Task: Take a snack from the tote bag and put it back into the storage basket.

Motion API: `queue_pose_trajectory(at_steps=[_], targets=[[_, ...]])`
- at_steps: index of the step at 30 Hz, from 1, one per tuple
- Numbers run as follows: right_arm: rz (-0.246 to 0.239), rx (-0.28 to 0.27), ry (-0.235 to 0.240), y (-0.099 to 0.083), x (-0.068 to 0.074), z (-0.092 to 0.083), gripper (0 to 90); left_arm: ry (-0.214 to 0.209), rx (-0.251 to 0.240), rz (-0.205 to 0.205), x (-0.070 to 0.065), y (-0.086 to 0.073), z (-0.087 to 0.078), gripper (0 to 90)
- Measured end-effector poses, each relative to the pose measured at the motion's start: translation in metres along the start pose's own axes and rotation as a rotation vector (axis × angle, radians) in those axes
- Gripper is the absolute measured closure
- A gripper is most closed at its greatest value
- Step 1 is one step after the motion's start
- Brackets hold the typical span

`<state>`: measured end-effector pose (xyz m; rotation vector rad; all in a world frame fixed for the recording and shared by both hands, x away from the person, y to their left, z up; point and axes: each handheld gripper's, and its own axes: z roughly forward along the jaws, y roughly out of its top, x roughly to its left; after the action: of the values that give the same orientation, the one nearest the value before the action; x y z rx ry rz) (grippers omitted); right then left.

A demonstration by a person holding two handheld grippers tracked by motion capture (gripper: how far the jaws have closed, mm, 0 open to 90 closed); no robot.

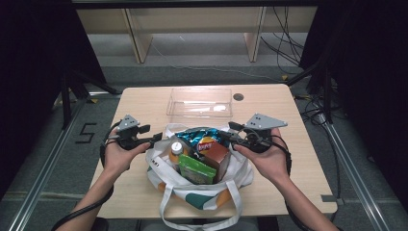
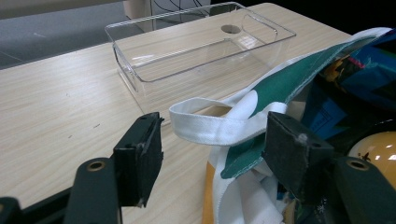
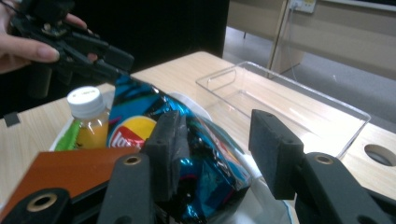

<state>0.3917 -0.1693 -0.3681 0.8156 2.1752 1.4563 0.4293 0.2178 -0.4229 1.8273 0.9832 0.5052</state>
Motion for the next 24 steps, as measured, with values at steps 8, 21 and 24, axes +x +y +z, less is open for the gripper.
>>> queue_pose_trajectory(at_steps=[8,21,24], targets=[[0.008,0.036,0.007,-0.009,-0.007,0.013,60.8,-0.001,-0.018,-0.012,0.002,0.000,0.000,32.4],[0.022,0.063,0.040,-0.014,-0.006,0.022,75.9,0.000,-0.012,-0.005,0.002,0.000,0.001,31.4],[0.020,0.063,0.026,-0.015,-0.002,0.022,83.2,0.004,-0.012,-0.013,0.002,-0.001,0.001,31.3]])
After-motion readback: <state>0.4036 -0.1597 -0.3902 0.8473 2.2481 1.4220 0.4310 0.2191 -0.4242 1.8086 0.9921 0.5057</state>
